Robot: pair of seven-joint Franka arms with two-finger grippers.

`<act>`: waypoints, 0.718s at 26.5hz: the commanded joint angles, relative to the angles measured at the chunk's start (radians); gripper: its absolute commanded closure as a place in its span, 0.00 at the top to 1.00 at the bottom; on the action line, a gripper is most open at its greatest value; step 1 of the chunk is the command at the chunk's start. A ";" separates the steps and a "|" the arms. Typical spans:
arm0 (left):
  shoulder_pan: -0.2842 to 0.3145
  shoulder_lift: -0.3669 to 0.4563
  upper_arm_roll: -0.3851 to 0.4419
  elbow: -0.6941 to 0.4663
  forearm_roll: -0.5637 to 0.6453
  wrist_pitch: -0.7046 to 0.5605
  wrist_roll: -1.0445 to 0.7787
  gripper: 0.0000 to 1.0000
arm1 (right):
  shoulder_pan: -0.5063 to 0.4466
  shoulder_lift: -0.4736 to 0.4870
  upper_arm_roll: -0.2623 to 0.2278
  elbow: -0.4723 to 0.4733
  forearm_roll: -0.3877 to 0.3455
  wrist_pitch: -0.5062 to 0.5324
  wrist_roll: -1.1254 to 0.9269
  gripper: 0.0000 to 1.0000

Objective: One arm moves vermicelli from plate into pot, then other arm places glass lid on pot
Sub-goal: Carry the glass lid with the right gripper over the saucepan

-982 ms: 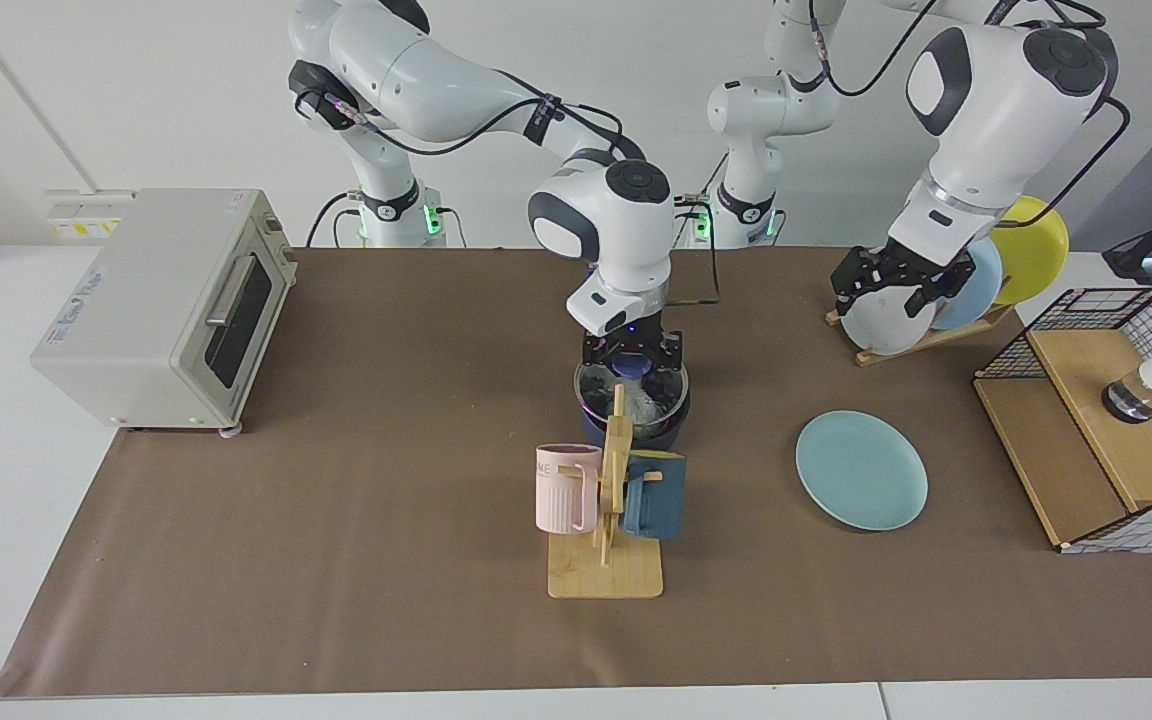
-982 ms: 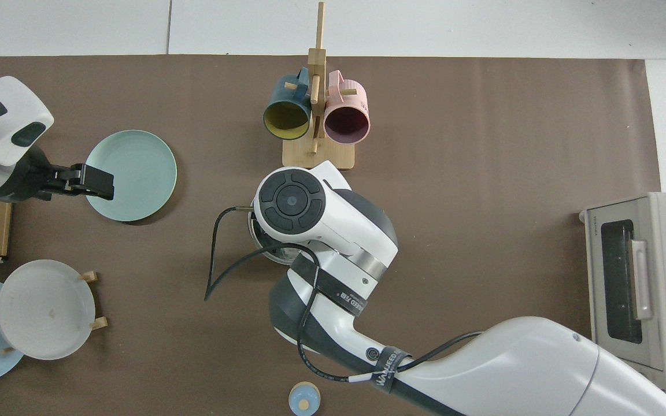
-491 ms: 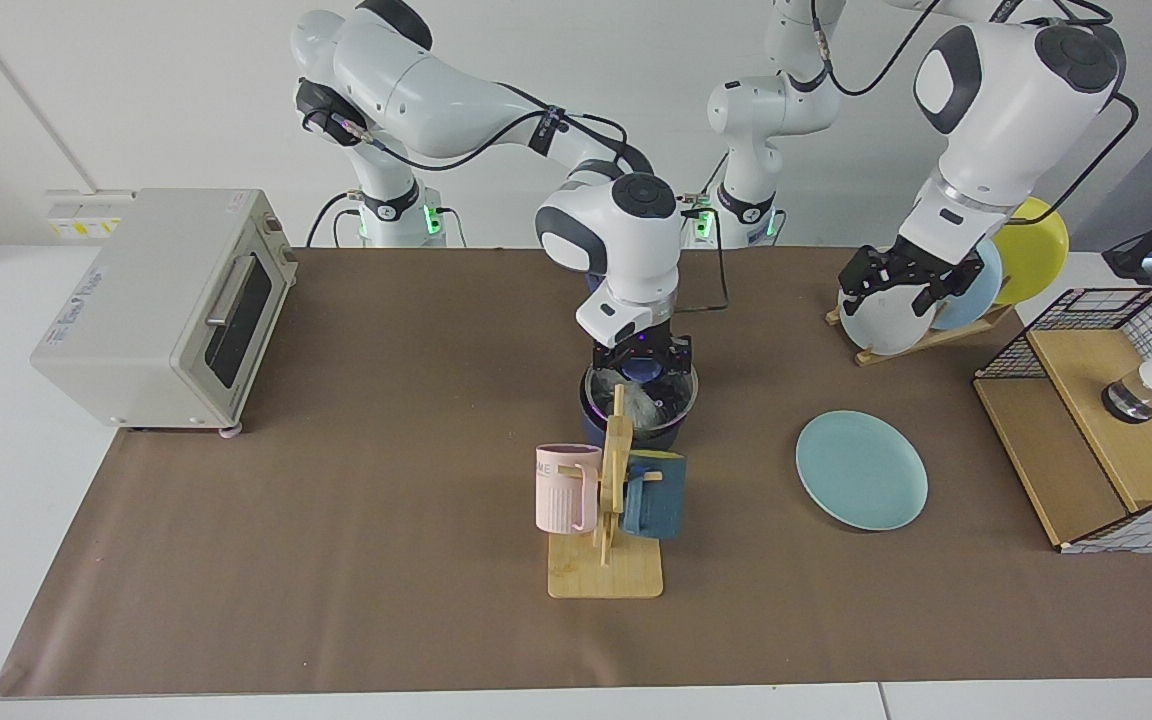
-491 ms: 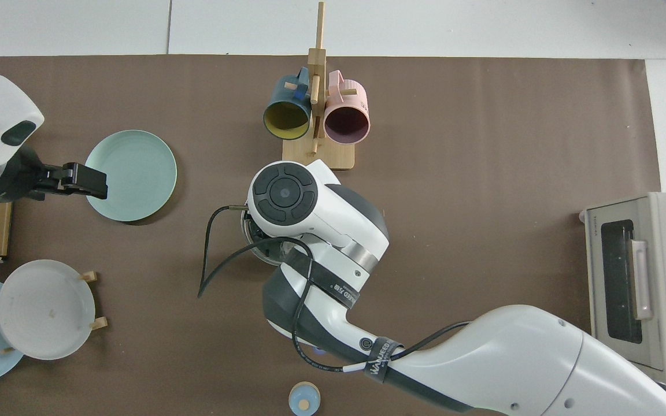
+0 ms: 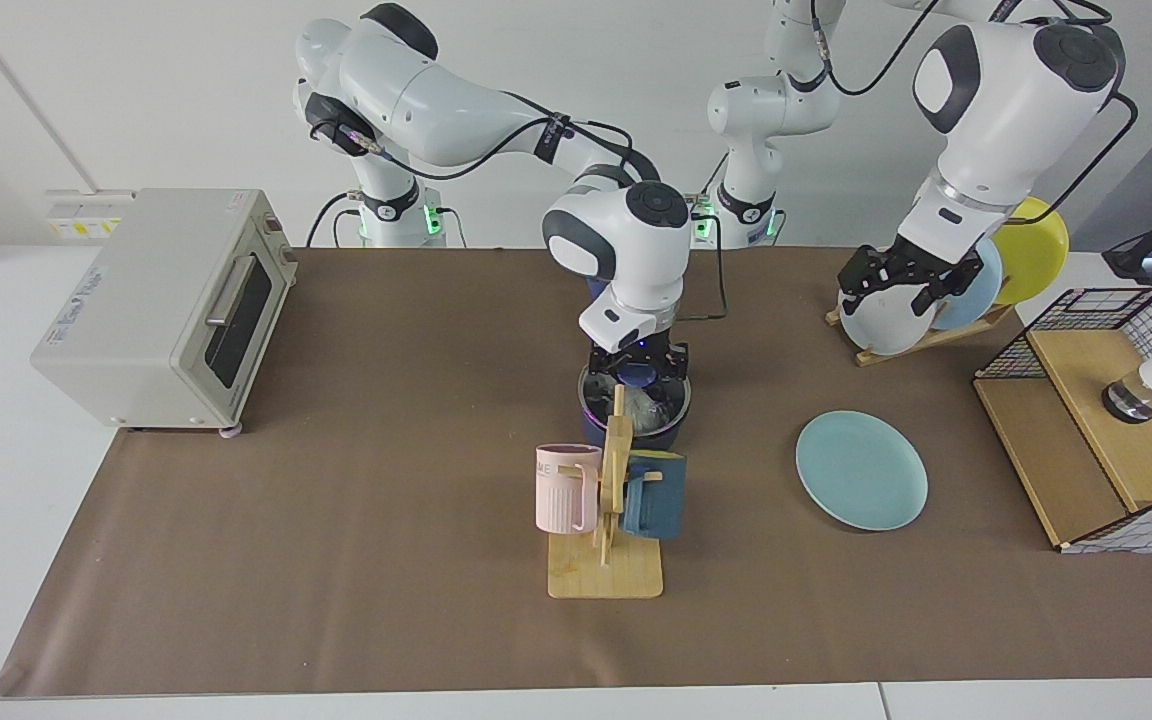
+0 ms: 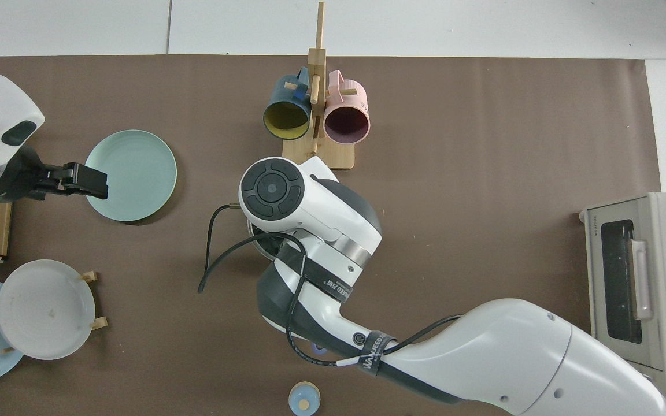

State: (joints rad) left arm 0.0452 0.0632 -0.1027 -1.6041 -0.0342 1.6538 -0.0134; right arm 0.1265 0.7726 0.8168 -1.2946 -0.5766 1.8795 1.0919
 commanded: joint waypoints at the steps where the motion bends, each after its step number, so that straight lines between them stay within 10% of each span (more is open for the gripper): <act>1: 0.002 -0.014 -0.003 -0.005 0.005 0.004 0.003 1.00 | 0.002 0.031 0.024 0.040 -0.028 -0.033 0.019 0.00; 19: 0.004 -0.014 -0.008 -0.005 0.007 0.004 0.003 1.00 | 0.004 0.048 0.019 0.041 -0.023 -0.063 -0.023 0.00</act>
State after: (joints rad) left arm 0.0452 0.0622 -0.1065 -1.6038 -0.0342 1.6538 -0.0133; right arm 0.1336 0.7838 0.8178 -1.2782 -0.5790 1.8593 1.0918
